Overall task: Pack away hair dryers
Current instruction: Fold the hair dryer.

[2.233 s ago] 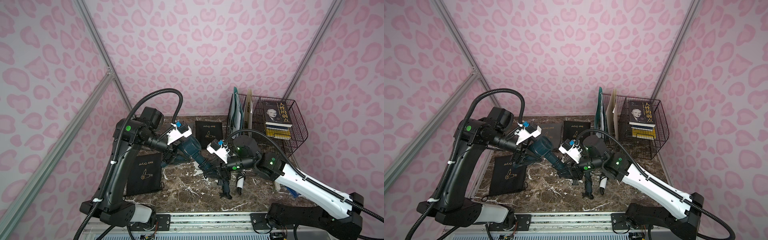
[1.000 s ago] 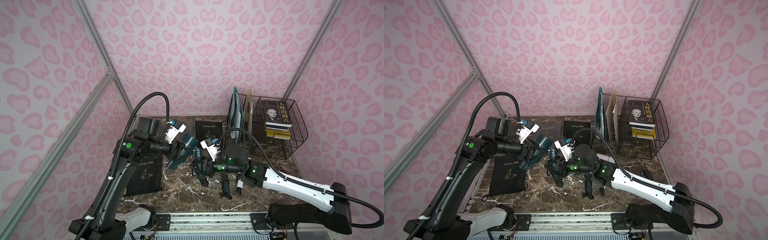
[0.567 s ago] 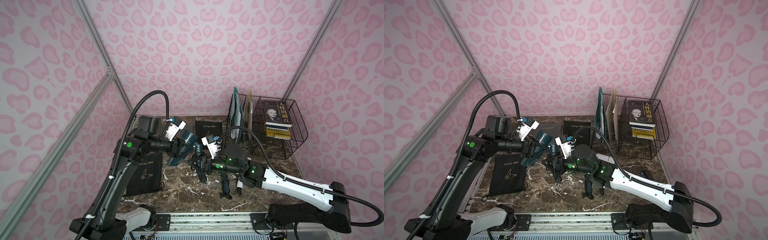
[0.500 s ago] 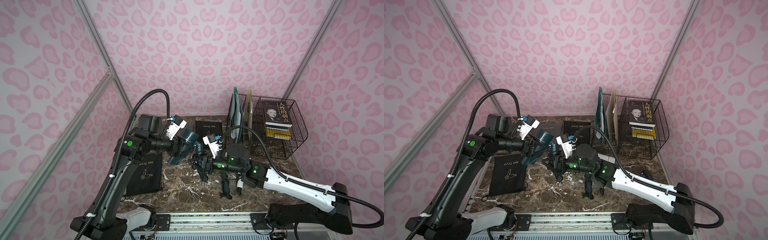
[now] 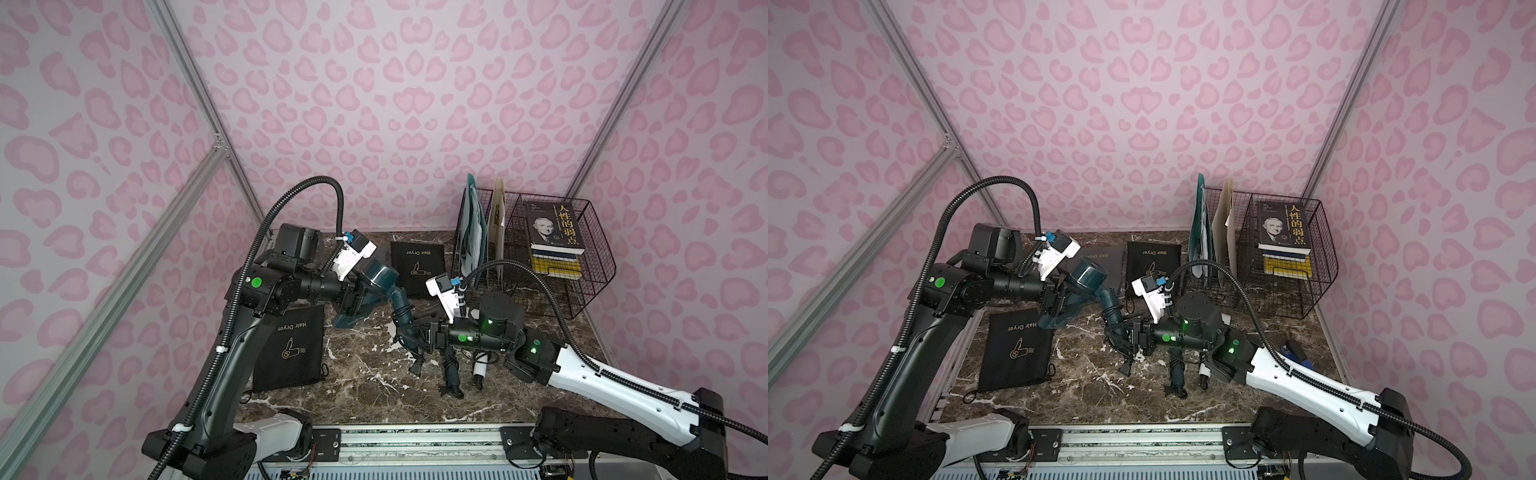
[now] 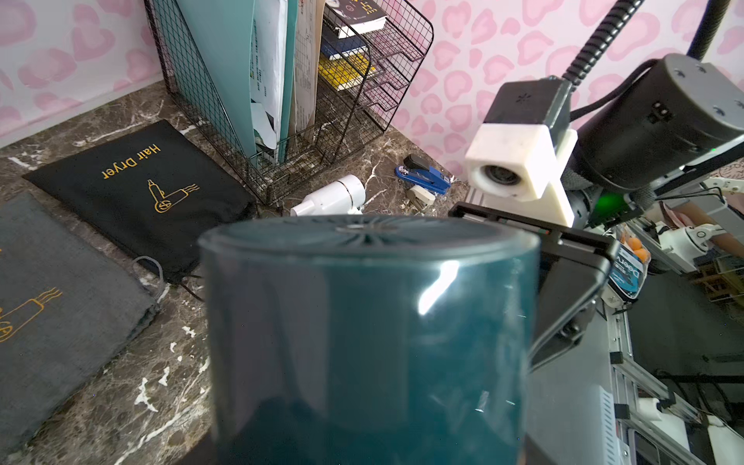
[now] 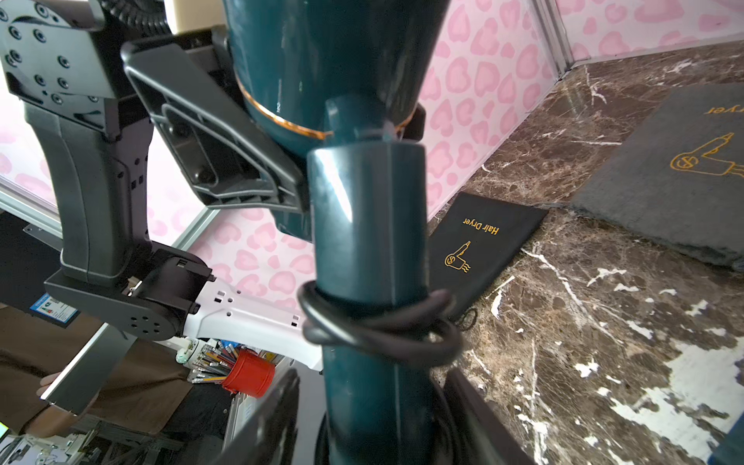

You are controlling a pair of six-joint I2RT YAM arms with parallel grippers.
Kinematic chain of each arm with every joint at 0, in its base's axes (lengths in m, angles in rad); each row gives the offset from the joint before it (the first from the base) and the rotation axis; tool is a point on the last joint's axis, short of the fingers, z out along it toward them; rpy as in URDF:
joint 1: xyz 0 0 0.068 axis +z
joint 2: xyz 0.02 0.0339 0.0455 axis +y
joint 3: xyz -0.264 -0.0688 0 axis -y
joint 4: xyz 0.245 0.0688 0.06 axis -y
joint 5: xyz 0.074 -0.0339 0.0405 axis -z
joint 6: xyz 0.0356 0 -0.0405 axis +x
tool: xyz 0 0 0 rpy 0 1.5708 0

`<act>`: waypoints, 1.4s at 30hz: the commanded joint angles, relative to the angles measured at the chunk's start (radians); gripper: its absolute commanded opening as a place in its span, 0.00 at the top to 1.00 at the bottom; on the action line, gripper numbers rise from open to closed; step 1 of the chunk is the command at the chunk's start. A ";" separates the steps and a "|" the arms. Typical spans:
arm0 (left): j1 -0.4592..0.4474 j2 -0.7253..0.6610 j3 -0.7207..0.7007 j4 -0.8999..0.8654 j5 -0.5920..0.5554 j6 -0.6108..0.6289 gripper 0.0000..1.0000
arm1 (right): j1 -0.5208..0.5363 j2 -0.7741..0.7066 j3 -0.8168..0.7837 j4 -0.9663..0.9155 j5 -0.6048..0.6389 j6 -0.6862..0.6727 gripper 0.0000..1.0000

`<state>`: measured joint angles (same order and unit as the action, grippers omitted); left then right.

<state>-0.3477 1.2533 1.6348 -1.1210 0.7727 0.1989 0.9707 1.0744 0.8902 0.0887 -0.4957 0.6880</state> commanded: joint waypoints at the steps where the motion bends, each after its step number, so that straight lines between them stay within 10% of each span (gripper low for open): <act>1: 0.003 0.006 0.017 0.039 -0.001 0.009 0.98 | 0.001 -0.008 -0.015 0.022 -0.061 -0.018 0.50; 13: 0.002 -0.020 -0.044 0.096 -0.029 -0.072 0.98 | 0.004 0.023 -0.025 0.131 -0.124 0.010 1.00; 42: 0.003 -0.104 -0.328 0.286 -0.198 -0.403 0.99 | 0.067 0.180 0.066 0.745 -0.062 0.154 1.00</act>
<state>-0.3439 1.1381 1.3334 -0.8867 0.6792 -0.1081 1.0286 1.2560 0.9386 0.1654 -0.4366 0.8860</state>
